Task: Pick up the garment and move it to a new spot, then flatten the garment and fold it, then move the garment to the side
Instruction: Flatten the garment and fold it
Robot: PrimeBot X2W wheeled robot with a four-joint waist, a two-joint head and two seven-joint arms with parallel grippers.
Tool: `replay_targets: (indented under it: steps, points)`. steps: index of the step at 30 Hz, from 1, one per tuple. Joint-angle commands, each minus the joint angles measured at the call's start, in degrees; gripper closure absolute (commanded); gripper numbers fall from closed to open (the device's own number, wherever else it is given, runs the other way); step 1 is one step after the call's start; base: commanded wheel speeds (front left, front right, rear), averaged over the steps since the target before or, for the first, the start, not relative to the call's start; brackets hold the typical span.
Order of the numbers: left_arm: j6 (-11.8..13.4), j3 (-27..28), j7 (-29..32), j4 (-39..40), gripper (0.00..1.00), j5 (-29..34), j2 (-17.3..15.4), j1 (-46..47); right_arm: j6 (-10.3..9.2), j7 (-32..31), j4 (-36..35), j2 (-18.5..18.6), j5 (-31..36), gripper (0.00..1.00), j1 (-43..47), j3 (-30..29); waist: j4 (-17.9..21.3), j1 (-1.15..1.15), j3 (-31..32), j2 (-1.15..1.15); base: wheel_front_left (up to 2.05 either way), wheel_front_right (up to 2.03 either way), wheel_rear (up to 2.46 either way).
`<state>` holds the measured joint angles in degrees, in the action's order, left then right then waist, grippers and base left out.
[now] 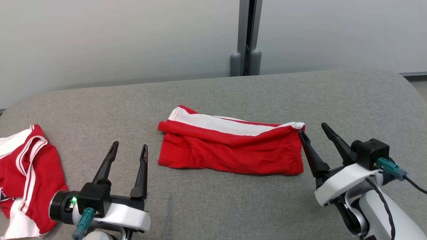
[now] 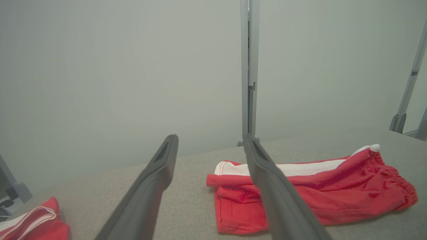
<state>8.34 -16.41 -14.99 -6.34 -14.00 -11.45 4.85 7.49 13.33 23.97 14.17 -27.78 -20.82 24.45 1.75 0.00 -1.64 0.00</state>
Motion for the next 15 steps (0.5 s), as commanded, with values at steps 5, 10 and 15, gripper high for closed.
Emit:
replay_targets:
  steps: [5,10,15]
  points:
    - [-1.4,2.0,-0.2,-1.5,0.00,1.5,1.1,-0.7,0.01,-0.8,-0.9,0.0,0.7,0.00,0.7,-0.3,0.4,0.00,-0.3,0.00,0.00,0.00,0.00]
    - [-2.3,3.3,-0.2,-4.0,0.00,2.5,2.1,-0.6,0.01,-1.1,-1.5,-0.2,1.0,0.00,0.9,-0.5,1.1,0.00,-0.7,0.00,0.00,0.00,0.00]
    - [-3.0,2.9,-0.2,-8.4,0.00,3.6,2.1,2.0,0.01,-1.5,-2.1,-0.4,1.2,0.00,0.6,-0.5,1.8,0.00,-1.5,0.00,0.00,0.00,0.00]
